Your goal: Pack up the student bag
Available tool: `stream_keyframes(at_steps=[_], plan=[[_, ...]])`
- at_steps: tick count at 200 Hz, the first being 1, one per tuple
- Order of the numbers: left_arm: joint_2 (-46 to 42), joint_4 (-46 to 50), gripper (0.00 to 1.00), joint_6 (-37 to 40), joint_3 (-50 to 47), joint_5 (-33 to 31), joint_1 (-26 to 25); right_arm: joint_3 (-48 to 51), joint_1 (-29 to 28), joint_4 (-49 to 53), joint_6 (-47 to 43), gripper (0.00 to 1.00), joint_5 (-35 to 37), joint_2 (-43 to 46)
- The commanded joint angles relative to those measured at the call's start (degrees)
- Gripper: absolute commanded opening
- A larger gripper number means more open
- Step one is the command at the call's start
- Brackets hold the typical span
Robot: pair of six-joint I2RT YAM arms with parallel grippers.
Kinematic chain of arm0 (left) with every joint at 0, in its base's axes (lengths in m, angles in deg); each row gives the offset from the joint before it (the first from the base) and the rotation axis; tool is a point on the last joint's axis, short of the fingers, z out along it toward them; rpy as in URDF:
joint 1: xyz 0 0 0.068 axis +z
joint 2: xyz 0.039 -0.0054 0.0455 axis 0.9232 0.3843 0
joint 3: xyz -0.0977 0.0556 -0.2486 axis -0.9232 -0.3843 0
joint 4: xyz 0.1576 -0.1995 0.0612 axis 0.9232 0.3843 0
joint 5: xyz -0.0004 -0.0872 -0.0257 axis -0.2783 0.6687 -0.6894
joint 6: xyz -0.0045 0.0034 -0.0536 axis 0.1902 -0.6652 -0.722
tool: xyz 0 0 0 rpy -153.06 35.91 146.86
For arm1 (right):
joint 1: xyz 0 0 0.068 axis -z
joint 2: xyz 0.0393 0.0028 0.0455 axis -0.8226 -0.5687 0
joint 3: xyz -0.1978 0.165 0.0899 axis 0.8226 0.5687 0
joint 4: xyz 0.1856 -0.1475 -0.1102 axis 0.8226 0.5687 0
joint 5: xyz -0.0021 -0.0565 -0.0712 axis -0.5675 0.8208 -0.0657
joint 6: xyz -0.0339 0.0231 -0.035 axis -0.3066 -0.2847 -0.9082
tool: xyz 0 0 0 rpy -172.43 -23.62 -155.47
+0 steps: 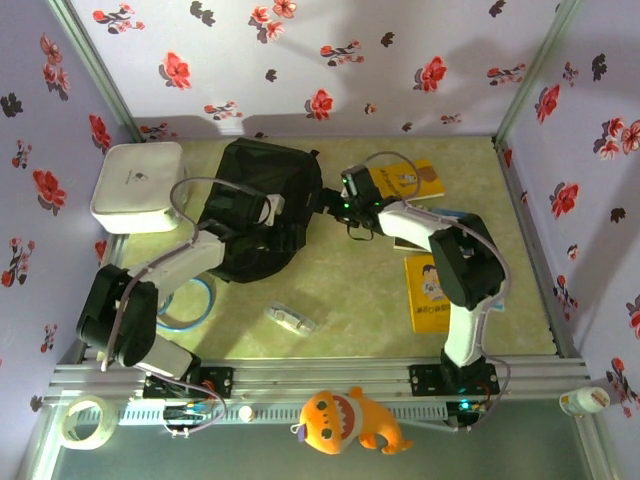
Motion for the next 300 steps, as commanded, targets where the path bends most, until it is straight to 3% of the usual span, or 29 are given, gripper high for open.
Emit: stream_keyframes(at_steps=[1,24,45,81,102,138,175,202,232,300], plan=[[-2.11,-0.81,0.92,-3.66,-0.85,-4.01,1.36,-6.92,0.50,1.87,0.57,0.87,-1.75,-5.06],[-3.07,-1.88,0.91,-6.37,-1.60,-4.33,1.93,-15.12,0.50,3.94,0.14,0.75,-4.83,-11.55],[-2.93,-1.66,0.90,-7.66,-1.68,-4.28,2.03,-19.46,0.58,6.27,0.04,0.67,-2.09,-14.88],[-0.99,-0.93,0.86,-8.87,-0.79,-2.59,1.96,-20.02,2.15,4.21,1.61,0.35,1.15,-16.17],[1.00,-0.93,0.80,-8.52,0.33,-0.29,1.71,-17.89,3.80,3.25,2.15,0.24,2.13,-15.11],[5.12,-0.93,0.72,-7.86,3.04,1.21,0.80,-15.26,7.10,2.45,0.29,0.22,-0.11,-13.43],[9.45,-1.77,0.65,-7.82,6.35,3.63,0.53,-12.38,8.58,4.77,-0.66,0.46,-6.11,-8.81],[12.08,-2.58,0.62,-7.52,8.54,6.18,0.06,-7.03,8.46,7.60,-1.12,0.53,-10.77,-3.68],[14.44,-4.07,0.60,-6.70,10.10,8.24,-0.68,-2.03,8.09,9.25,-0.97,0.50,-12.52,-0.62],[19.51,-5.50,0.49,-6.92,13.52,12.21,-1.92,-0.51,7.68,9.52,-1.37,0.28,-11.84,-2.68]])
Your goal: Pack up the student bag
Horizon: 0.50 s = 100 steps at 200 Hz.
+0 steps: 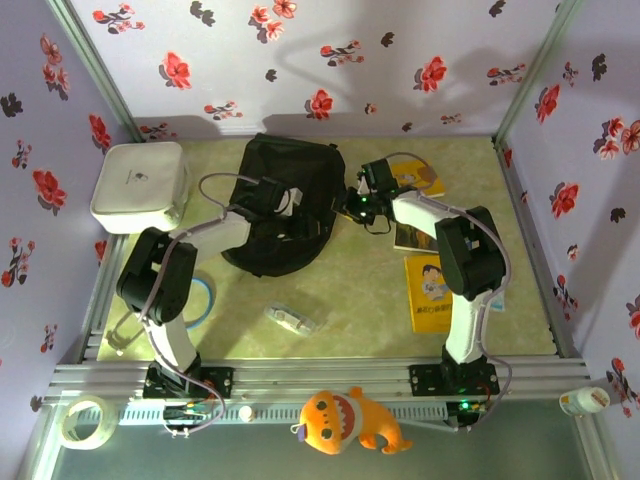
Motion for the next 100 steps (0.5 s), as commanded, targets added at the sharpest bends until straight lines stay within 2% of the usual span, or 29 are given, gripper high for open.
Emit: stream_keyframes(at_steps=[1,62,100], plan=[[1.80,-1.15,0.49,0.96,2.45,3.24,-0.52,0.95,-0.15,0.74,-0.71,0.28,0.29,-1.23],[5.74,0.38,0.46,3.39,5.82,5.32,-0.88,2.01,-0.16,1.26,0.09,0.23,2.03,-3.58],[8.83,6.56,0.45,9.89,10.83,5.35,-1.10,2.18,-0.18,0.96,0.73,0.22,1.94,-4.28]])
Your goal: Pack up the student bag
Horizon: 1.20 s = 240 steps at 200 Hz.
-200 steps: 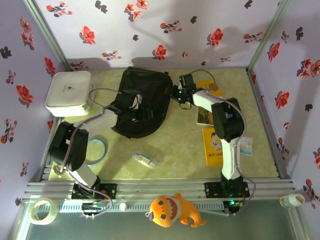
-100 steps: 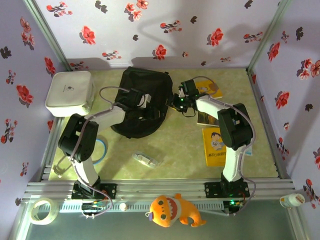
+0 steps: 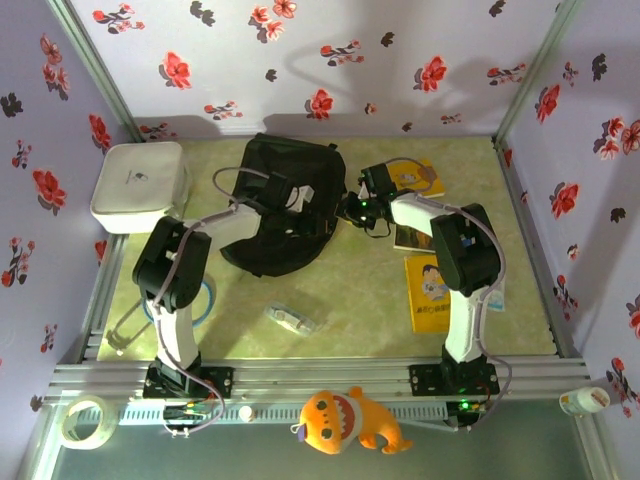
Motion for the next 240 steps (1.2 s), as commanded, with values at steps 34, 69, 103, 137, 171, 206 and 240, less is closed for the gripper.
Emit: stream_keyframes(at_steps=[34,69,103,137,171,206,240], plan=[[4.10,8.24,0.40,9.94,6.37,1.51,-0.89,1.58,-0.21,1.34,0.91,0.21,0.83,-1.92],[6.15,9.12,0.40,12.69,8.57,3.77,-1.33,1.66,-0.15,0.98,1.33,0.21,0.39,-2.13],[8.25,8.35,0.41,12.27,10.32,7.18,-1.27,1.61,-0.14,0.97,1.44,0.21,0.18,-2.03],[8.26,8.66,0.40,13.12,10.08,8.14,-1.26,1.65,-0.16,0.98,1.46,0.21,0.19,-2.02],[6.96,8.73,0.40,13.99,9.80,11.30,-1.30,1.57,-0.24,0.98,1.54,0.21,0.05,-1.98],[5.00,8.70,0.35,14.39,8.77,11.58,-1.26,1.48,-0.23,0.87,1.74,0.21,0.06,-1.99],[4.09,8.24,0.31,13.81,7.91,11.49,-1.30,1.61,-0.28,0.91,1.82,0.21,0.19,-1.99]])
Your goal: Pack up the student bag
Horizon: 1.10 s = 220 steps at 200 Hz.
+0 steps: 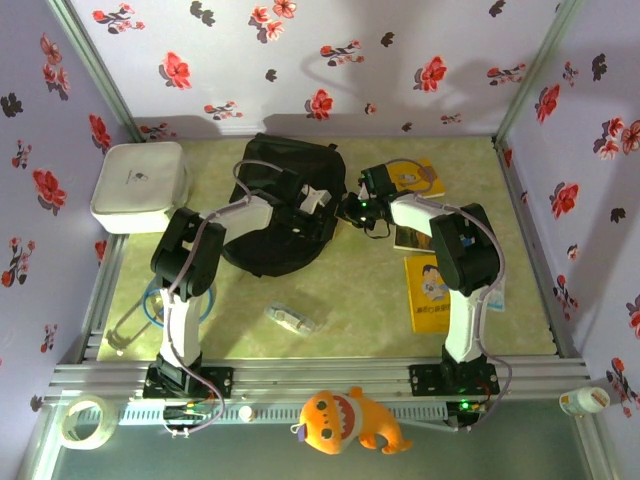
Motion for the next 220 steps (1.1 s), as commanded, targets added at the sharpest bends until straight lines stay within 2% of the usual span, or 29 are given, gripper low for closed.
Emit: stream_keyframes(at_steps=[1,77,177,220], plan=[[-3.03,0.63,0.31,1.02,-0.68,2.40,-0.38,1.26,-0.25,1.66,1.16,0.21,0.21,-1.77],[-2.38,0.98,0.22,-0.22,-0.97,-1.94,0.07,1.29,-0.23,1.58,1.34,0.20,0.21,-1.80],[-2.30,1.39,0.00,-0.84,-0.40,-2.09,0.81,1.03,-0.23,1.65,1.34,0.20,0.29,-1.51],[-3.20,2.10,0.00,-1.37,-0.10,-2.16,1.10,0.86,-0.24,1.33,1.45,0.20,-0.07,-1.41]])
